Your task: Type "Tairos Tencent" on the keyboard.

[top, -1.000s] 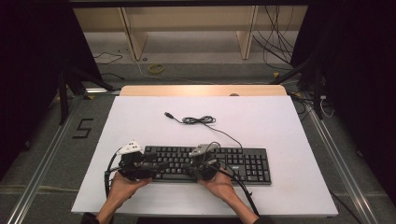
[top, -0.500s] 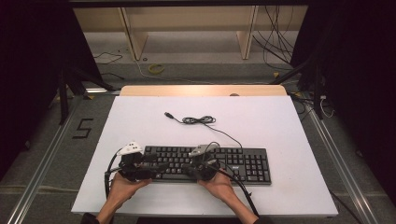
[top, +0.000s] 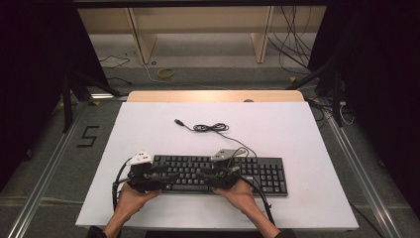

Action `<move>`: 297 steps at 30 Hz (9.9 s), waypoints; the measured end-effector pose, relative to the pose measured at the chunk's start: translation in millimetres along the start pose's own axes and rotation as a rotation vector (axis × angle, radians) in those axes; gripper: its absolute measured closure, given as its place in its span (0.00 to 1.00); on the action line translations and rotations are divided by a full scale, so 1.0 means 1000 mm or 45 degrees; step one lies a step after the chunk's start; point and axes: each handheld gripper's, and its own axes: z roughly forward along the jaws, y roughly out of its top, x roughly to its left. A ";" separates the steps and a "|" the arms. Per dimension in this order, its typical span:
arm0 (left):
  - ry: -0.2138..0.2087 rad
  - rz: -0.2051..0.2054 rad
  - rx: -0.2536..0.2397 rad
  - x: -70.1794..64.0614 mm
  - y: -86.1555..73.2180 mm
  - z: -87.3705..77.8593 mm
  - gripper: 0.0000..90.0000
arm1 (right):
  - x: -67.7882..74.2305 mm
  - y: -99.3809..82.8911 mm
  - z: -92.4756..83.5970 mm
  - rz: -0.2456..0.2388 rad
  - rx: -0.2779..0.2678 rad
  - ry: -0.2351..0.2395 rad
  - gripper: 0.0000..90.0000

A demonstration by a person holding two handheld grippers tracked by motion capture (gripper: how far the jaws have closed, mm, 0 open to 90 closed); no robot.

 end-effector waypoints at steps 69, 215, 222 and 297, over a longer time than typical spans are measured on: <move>0.005 0.108 0.251 -0.005 -0.004 0.032 0.99 | -0.001 -0.003 -0.027 0.015 -0.080 0.013 0.42; 0.065 -0.042 0.106 0.017 0.021 0.021 0.58 | 0.005 -0.005 -0.026 -0.024 -0.086 0.036 0.40; 0.065 -0.049 0.090 0.017 0.021 0.017 0.54 | 0.006 -0.004 -0.025 -0.025 -0.087 0.039 0.40; -0.003 -0.008 -0.117 -0.006 0.002 -0.011 0.34 | 0.013 -0.006 0.024 -0.094 0.114 -0.047 1.00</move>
